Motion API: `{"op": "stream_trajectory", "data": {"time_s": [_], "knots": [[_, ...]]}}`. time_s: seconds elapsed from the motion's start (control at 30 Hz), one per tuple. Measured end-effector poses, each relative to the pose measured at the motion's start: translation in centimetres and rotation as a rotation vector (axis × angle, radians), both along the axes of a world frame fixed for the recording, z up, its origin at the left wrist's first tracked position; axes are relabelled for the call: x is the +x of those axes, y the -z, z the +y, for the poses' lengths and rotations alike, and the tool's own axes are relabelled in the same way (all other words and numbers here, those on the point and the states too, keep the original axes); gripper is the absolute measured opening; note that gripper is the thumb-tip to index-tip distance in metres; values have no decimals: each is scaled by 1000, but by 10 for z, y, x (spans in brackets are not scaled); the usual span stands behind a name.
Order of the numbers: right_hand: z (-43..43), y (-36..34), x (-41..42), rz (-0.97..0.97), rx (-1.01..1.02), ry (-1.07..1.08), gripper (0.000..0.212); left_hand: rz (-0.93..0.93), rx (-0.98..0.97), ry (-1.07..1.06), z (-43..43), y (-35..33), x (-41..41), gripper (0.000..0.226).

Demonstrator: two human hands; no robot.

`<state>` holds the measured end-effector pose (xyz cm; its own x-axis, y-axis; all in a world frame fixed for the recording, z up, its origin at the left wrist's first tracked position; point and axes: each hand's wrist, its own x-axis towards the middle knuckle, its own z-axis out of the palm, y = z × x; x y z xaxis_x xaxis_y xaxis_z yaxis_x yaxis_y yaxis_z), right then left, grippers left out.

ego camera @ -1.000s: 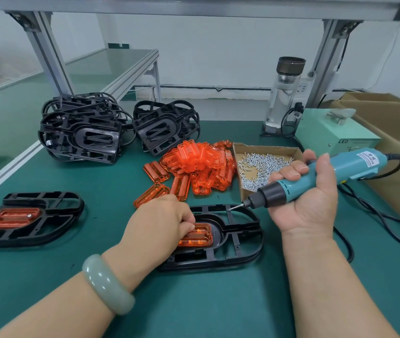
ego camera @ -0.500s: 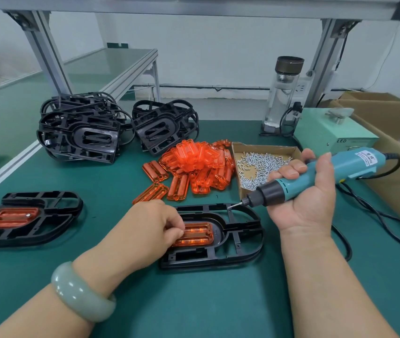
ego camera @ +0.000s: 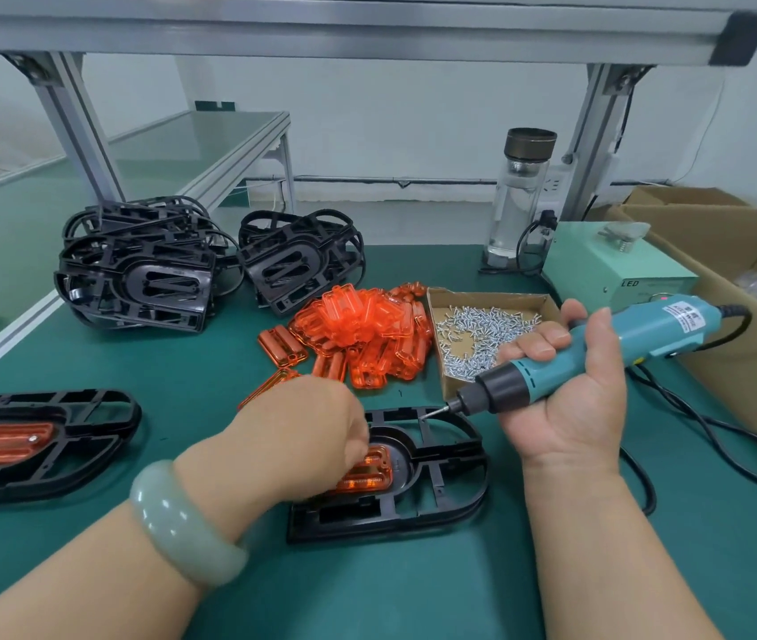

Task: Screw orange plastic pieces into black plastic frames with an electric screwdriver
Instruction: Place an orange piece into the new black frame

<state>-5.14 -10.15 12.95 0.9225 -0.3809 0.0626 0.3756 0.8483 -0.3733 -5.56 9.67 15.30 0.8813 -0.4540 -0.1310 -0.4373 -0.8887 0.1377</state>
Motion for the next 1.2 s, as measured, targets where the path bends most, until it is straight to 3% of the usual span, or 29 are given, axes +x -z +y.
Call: {"op": "stream_trajectory", "data": {"time_s": [0.1,0.2,0.53,0.67,1.07,1.2], "knots": [[-3,-1,1,-5,16,22,19,-96,-253,-19,-19,-4,22,21],[-7,-1,3,4,38,45,17,-172,-385,23,-50,-2,47,26],[-17,-2,7,3,100,82,19,-87,0,91,-112,7,91,23],[-15,-3,8,8,88,86,19,-88,-59,82,-114,7,91,16],[-11,-1,8,32,79,63,19,-148,-546,-29,-105,6,91,12],[-9,-2,7,37,60,64,18,-70,-959,-253,-85,-5,83,17]]}}
